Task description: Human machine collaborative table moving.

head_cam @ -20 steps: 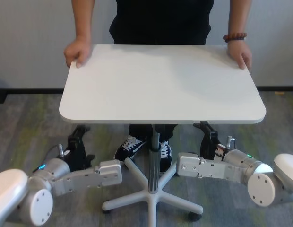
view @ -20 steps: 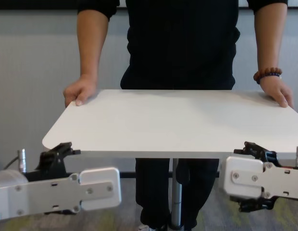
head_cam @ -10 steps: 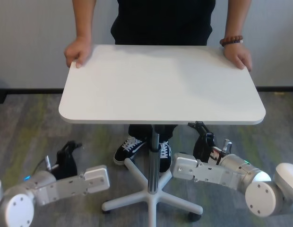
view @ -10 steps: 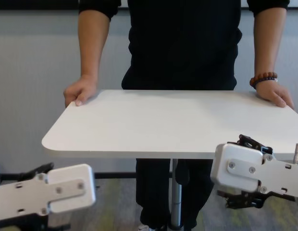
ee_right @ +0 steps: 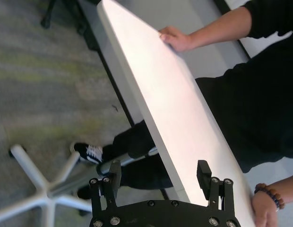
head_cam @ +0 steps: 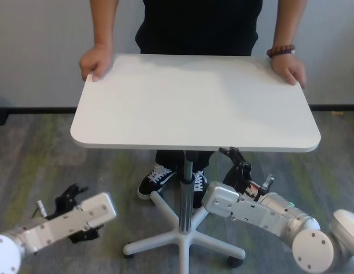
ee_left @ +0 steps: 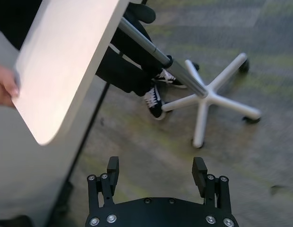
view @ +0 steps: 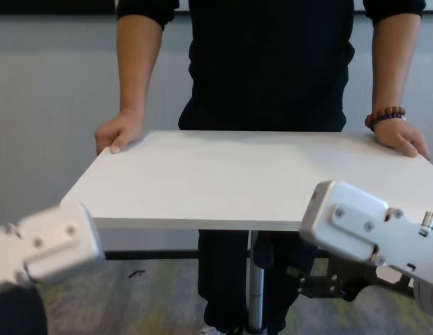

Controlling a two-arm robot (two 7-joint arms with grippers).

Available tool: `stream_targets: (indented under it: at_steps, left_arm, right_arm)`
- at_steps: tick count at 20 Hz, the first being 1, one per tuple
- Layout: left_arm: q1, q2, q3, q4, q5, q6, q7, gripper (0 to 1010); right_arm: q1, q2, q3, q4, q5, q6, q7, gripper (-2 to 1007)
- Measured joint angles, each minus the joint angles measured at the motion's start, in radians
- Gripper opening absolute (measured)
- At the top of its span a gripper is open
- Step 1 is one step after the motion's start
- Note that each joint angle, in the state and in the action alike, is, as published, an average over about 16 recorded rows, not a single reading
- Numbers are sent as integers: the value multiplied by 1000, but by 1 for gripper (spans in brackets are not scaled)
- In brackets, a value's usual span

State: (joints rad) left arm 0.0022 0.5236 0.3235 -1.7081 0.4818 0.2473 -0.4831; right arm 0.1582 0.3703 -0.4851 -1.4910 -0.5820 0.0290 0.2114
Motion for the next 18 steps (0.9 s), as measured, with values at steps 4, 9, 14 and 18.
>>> stream_targets:
  at_steps: [4, 9, 14, 18]
  left_arm:
    - [34, 3, -48, -57, -75, 36, -18, 1003]
    - [65, 7, -102, -131, -145, 63, -20, 1003]
    - [78, 12, -136, -191, -191, 72, -13, 1003]
    - [79, 15, -151, -222, -221, 71, -11, 1003]
  right_arm:
    - [-28, -21, 24, -20, 45, -24, -13, 1001]
    - [-59, -37, 52, -55, 87, -42, -26, 1001]
    - [-84, -48, 76, -91, 114, -54, -40, 1001]
    - [-100, -58, 92, -109, 132, -66, -50, 1001]
